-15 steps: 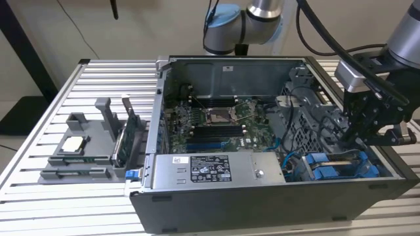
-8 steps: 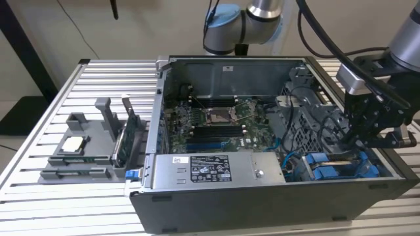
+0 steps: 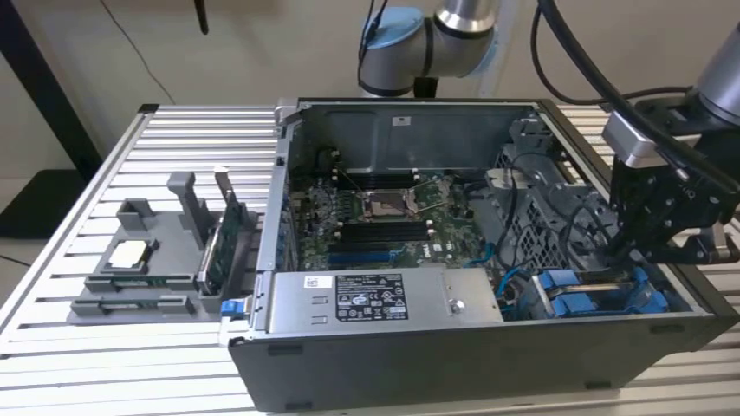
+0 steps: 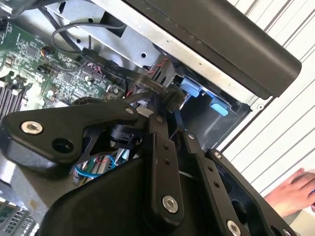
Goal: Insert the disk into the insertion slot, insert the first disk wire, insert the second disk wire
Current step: 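Insert the first disk wire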
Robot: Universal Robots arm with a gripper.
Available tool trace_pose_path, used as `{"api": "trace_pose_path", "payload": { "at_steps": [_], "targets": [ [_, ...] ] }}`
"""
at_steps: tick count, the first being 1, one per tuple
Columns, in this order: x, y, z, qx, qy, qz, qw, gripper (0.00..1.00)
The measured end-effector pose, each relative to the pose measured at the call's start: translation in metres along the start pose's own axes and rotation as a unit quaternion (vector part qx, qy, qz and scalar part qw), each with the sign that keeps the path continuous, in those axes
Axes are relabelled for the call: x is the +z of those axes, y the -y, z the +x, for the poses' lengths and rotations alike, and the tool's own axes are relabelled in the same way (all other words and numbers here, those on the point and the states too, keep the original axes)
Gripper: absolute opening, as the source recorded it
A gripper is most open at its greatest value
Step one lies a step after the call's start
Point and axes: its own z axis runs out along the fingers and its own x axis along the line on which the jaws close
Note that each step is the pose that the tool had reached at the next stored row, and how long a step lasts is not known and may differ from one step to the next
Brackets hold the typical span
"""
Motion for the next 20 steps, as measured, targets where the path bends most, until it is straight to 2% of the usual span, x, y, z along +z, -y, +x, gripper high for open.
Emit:
{"api": "trace_pose_path", "payload": {
  "at_steps": [20],
  "targets": [
    [0.0043, -0.001, 0.0046, 0.014, -0.0004, 0.0006, 0.9999, 0.19]
  ]
}}
